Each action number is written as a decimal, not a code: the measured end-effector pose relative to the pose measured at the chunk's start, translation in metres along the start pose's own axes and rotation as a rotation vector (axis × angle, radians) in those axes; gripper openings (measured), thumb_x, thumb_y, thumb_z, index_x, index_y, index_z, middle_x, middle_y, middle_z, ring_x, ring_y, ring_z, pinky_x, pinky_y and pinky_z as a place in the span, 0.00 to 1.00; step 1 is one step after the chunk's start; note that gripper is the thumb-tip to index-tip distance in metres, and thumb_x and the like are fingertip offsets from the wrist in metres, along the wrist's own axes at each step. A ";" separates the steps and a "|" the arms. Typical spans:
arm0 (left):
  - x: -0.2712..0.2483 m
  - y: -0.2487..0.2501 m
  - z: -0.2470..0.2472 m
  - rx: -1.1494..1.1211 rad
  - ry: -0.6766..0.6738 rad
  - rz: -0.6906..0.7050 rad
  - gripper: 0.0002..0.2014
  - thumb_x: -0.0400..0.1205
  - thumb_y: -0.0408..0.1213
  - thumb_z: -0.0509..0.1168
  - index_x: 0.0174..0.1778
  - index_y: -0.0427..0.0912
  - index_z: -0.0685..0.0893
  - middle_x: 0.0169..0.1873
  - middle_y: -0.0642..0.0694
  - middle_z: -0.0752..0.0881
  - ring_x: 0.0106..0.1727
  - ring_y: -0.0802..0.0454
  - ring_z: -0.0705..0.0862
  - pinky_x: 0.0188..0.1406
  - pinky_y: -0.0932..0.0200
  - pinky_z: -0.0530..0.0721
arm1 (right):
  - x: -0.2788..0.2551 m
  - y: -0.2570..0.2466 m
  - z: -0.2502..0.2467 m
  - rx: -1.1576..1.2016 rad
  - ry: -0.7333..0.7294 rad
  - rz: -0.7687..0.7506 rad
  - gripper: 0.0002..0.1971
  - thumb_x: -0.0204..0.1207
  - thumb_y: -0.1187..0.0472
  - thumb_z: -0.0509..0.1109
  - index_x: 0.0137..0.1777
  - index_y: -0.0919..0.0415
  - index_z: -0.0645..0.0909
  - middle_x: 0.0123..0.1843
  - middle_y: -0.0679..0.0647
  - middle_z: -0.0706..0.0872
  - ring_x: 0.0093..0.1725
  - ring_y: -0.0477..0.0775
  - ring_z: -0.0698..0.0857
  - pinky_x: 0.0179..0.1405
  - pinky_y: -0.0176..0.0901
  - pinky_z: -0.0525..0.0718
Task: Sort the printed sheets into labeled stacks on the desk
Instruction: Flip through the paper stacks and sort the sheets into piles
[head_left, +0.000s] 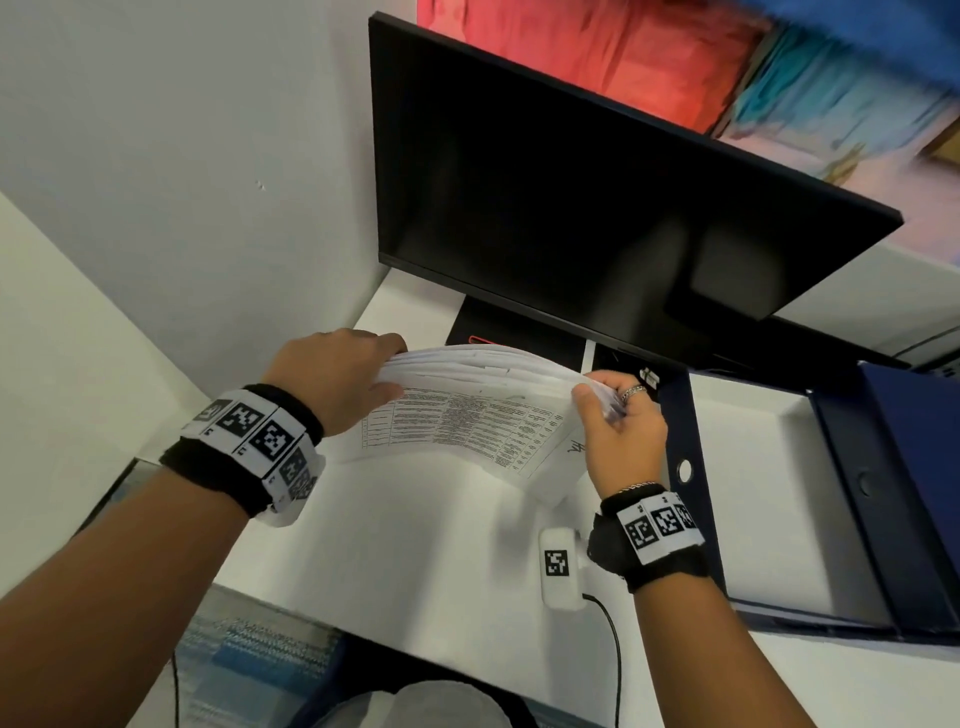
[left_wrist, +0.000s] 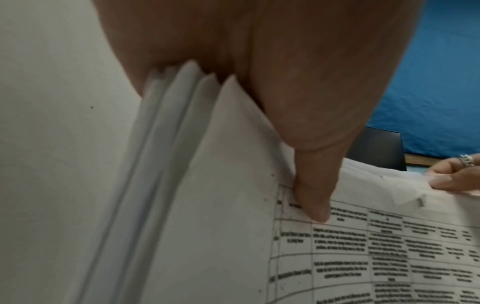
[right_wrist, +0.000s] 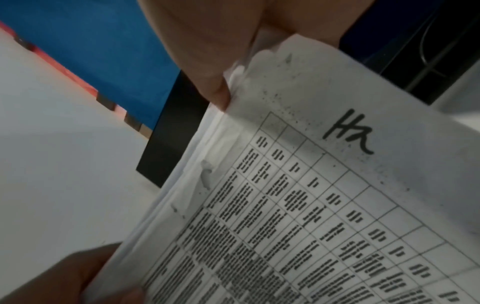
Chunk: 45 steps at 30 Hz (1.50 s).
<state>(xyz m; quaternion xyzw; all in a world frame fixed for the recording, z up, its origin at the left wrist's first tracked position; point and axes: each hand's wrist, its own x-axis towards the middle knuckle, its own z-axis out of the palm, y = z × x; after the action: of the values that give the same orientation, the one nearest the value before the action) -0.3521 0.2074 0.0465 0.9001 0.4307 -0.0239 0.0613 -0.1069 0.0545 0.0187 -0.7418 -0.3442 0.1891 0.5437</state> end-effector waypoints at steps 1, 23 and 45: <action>0.001 0.000 0.000 0.003 -0.001 0.005 0.15 0.81 0.57 0.62 0.62 0.57 0.76 0.49 0.54 0.85 0.45 0.46 0.85 0.36 0.56 0.78 | -0.001 0.000 0.002 -0.019 -0.002 -0.021 0.06 0.79 0.57 0.74 0.54 0.53 0.85 0.49 0.42 0.84 0.49 0.29 0.83 0.42 0.20 0.80; 0.027 0.052 0.001 0.051 -0.053 0.194 0.20 0.83 0.56 0.58 0.67 0.51 0.66 0.51 0.50 0.86 0.48 0.45 0.86 0.38 0.52 0.79 | 0.004 -0.001 0.001 -0.067 0.053 -0.074 0.05 0.79 0.65 0.72 0.51 0.56 0.86 0.49 0.41 0.83 0.49 0.30 0.81 0.41 0.17 0.77; 0.015 -0.002 -0.015 -1.220 0.152 -0.094 0.19 0.77 0.30 0.75 0.63 0.44 0.85 0.52 0.48 0.92 0.53 0.51 0.90 0.50 0.61 0.87 | 0.012 0.007 0.020 0.341 -0.095 0.344 0.59 0.59 0.51 0.88 0.85 0.50 0.54 0.81 0.54 0.70 0.78 0.54 0.72 0.75 0.53 0.74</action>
<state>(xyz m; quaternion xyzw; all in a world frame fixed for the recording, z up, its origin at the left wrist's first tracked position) -0.3445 0.2222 0.0600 0.6820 0.4092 0.2885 0.5332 -0.1097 0.0753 0.0063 -0.6773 -0.2010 0.3690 0.6039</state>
